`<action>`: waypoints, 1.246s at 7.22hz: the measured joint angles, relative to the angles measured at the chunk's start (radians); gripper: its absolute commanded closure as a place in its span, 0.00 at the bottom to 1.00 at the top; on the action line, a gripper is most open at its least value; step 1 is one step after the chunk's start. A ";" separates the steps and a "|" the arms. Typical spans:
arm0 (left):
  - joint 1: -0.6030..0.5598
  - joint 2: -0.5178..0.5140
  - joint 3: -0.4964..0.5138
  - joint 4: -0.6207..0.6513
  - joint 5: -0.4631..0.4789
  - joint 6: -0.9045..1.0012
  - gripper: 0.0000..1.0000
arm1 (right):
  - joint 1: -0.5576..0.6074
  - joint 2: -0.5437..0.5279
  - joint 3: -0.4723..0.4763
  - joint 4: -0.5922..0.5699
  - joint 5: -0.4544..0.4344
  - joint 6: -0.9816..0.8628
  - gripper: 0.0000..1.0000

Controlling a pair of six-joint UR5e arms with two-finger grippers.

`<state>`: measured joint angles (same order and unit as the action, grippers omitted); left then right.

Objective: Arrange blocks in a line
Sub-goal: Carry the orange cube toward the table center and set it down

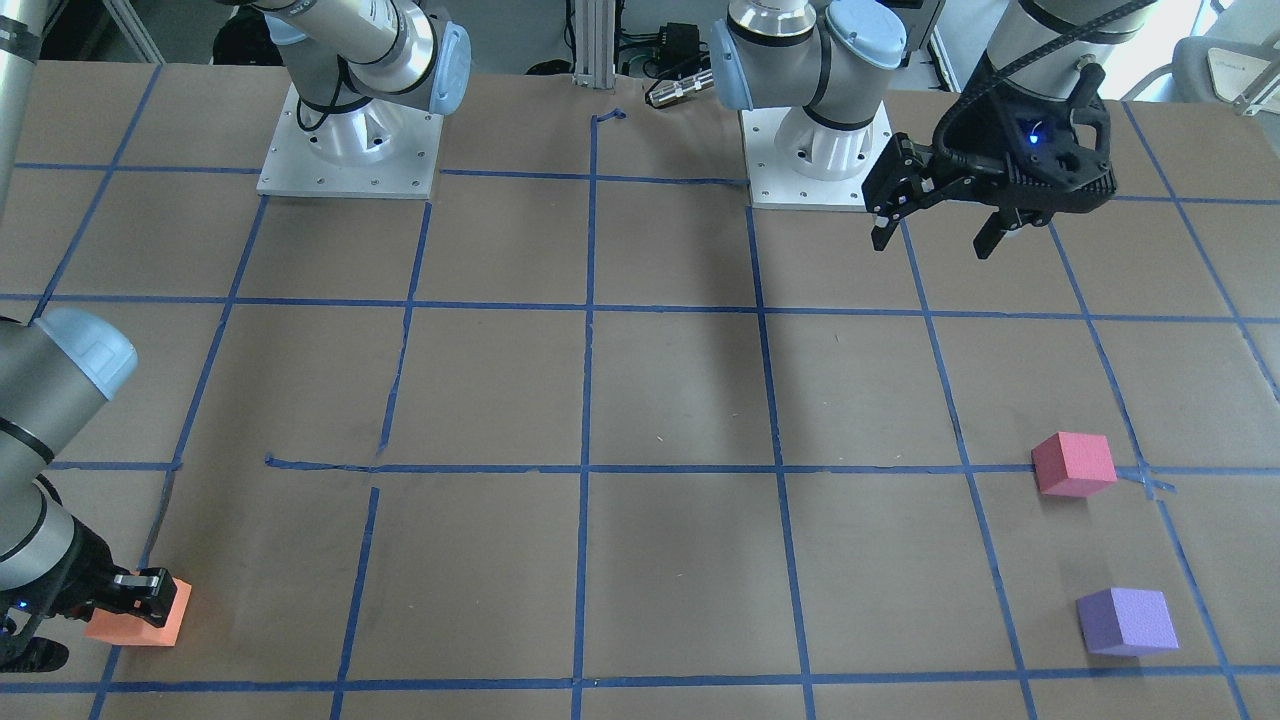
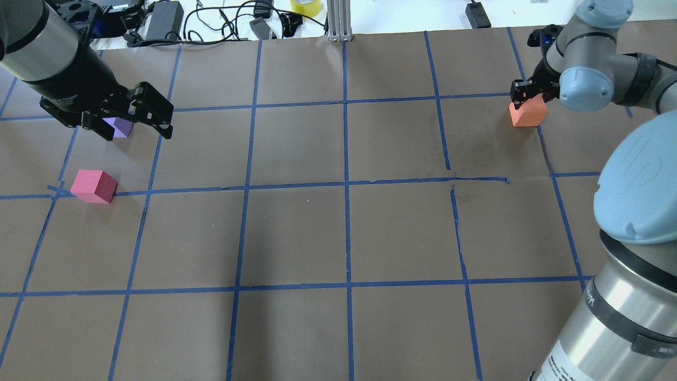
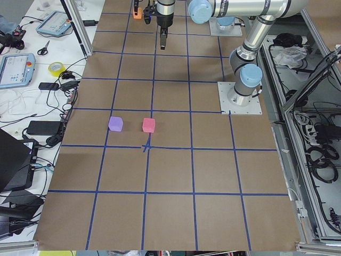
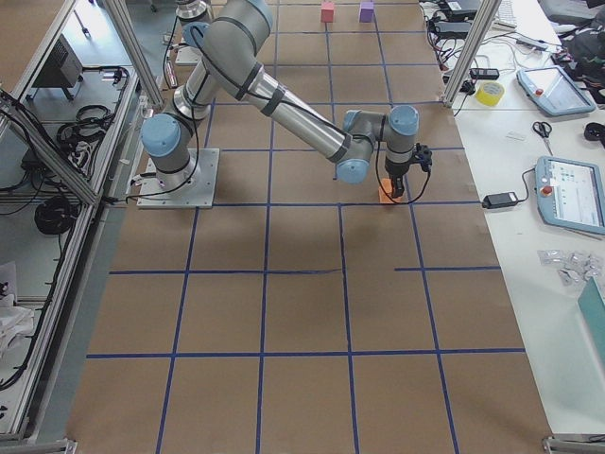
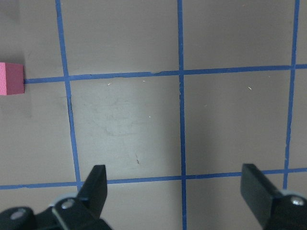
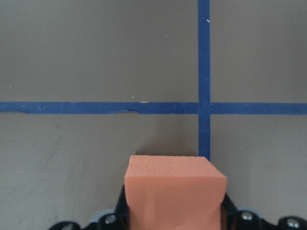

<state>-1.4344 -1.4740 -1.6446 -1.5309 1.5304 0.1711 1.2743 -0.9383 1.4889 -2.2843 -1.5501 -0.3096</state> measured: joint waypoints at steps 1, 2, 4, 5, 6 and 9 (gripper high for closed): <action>0.000 0.000 0.000 0.000 0.000 0.001 0.00 | 0.017 -0.024 -0.008 0.024 -0.002 0.005 1.00; -0.001 0.000 -0.001 0.000 0.000 0.002 0.00 | 0.058 -0.065 -0.013 0.072 -0.008 0.040 1.00; -0.001 0.002 0.000 -0.001 0.002 0.002 0.00 | 0.208 -0.140 -0.017 0.170 -0.034 0.248 1.00; 0.000 0.005 0.000 -0.002 0.004 0.002 0.00 | 0.300 -0.151 -0.021 0.189 -0.043 0.368 1.00; 0.000 0.005 0.000 -0.002 0.005 0.002 0.00 | 0.385 -0.144 -0.029 0.197 -0.043 0.487 1.00; 0.003 0.008 0.000 -0.005 0.006 0.002 0.00 | 0.570 -0.049 -0.111 0.200 -0.033 0.704 0.98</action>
<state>-1.4318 -1.4659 -1.6450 -1.5356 1.5361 0.1733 1.8438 -0.9878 1.3777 -2.0841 -1.5828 0.3946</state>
